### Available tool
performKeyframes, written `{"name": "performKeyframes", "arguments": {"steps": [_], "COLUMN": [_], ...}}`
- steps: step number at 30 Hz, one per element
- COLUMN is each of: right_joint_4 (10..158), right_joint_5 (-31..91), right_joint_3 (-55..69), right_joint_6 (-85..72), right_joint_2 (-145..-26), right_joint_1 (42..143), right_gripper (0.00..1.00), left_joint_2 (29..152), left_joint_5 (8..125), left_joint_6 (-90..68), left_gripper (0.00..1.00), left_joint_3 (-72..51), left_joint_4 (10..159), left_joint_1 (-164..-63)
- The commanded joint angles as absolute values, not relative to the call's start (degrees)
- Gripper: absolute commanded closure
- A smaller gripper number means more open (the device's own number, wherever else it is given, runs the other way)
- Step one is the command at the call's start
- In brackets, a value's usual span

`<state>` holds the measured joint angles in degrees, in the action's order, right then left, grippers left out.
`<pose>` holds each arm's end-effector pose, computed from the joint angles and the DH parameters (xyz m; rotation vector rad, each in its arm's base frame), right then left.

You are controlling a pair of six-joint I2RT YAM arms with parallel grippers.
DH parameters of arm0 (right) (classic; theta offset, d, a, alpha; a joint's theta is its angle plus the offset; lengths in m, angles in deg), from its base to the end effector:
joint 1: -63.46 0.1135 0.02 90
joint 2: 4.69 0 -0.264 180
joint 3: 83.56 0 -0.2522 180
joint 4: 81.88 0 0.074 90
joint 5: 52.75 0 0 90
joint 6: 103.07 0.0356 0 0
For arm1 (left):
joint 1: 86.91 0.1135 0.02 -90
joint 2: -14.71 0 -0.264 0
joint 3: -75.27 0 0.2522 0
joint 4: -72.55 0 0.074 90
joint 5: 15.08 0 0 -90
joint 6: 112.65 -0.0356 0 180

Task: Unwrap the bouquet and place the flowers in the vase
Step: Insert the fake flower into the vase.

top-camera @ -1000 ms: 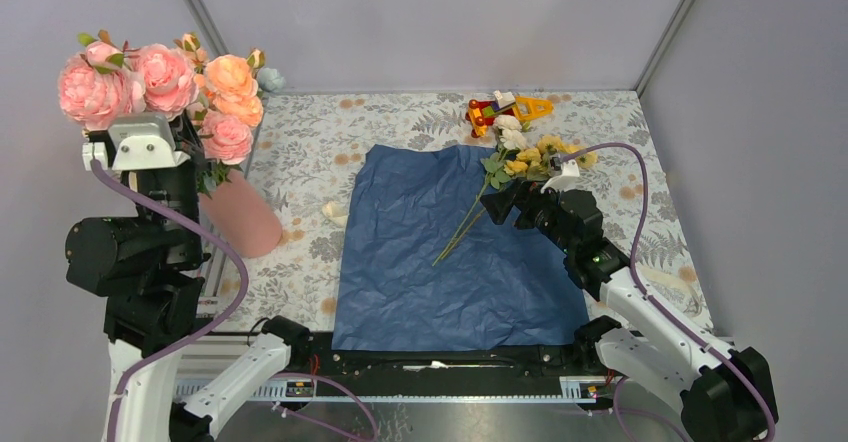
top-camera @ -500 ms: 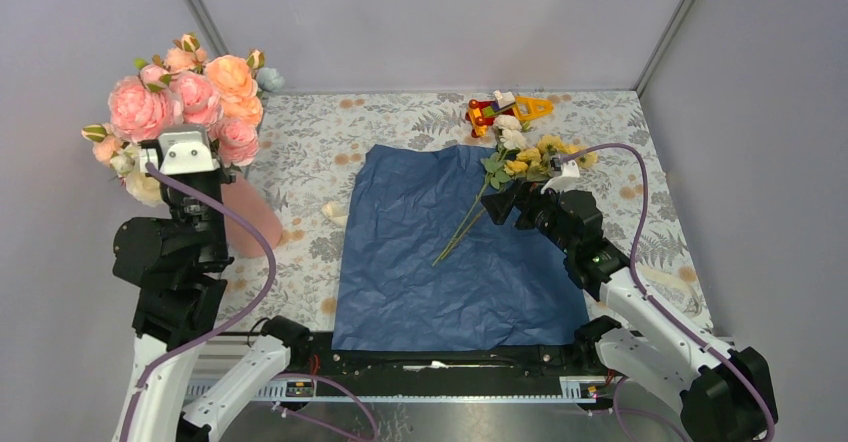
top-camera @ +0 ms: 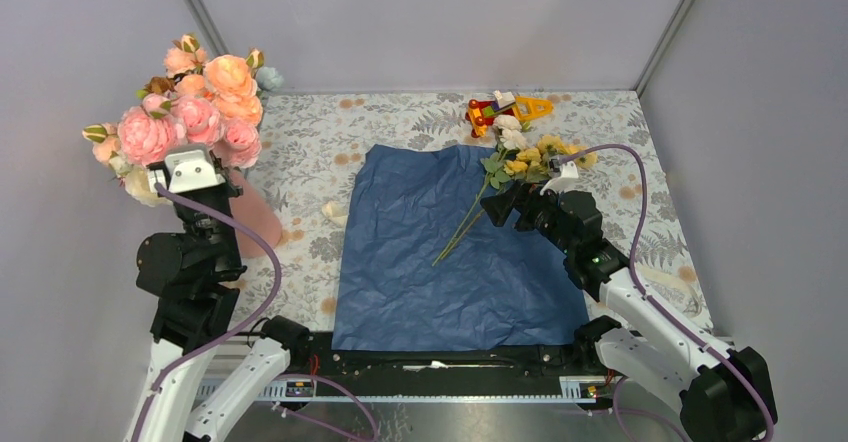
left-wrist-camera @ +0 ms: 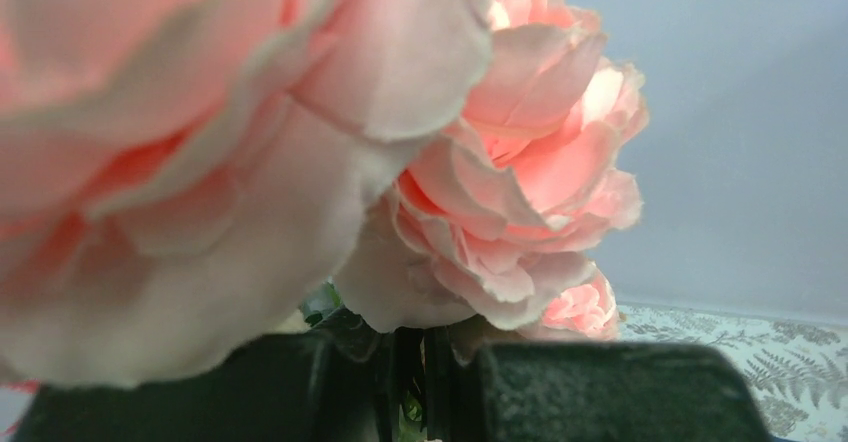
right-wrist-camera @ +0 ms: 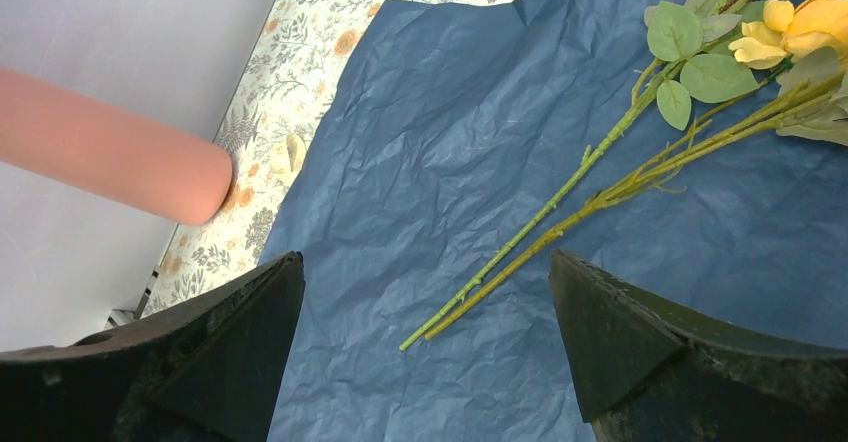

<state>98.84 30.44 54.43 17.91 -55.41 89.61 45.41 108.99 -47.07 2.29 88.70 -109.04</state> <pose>0.1870 0.0965 0.2645 -0.0170 1.7826 0.8331 0.0747 -0.0088 0.4635 -0.0610 1.2037 0.3660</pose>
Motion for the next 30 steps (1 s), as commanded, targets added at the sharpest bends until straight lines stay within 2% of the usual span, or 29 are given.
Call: {"name": "performKeyframes", "arguments": {"steps": [1, 12, 21, 30], "right_joint_4": [101.04, 101.15, 101.05, 100.8], "right_joint_5": [29.54, 29.01, 28.74, 28.82], "right_joint_3": [54.84, 55.18, 55.29, 55.68], "right_joint_6": [17.95, 18.26, 18.31, 18.28], "right_joint_2": [-54.78, -54.72, -54.66, -54.2], "right_joint_1": [89.22, 89.21, 89.21, 89.21], "right_gripper": [0.02, 0.02, 0.02, 0.02], "left_joint_2": [43.73, 42.97, 42.28, 44.71], "left_joint_5": [114.09, 120.15, 120.25, 115.91], "left_joint_6": [-43.27, -41.86, -40.11, -34.21], "left_gripper": [1.0, 1.0, 1.0, 1.0], "left_joint_3": [4.05, 8.56, 9.98, -6.42], "left_joint_4": [84.77, 83.45, 85.65, 101.22], "left_joint_1": [-108.71, -108.38, -107.14, -107.13]}}
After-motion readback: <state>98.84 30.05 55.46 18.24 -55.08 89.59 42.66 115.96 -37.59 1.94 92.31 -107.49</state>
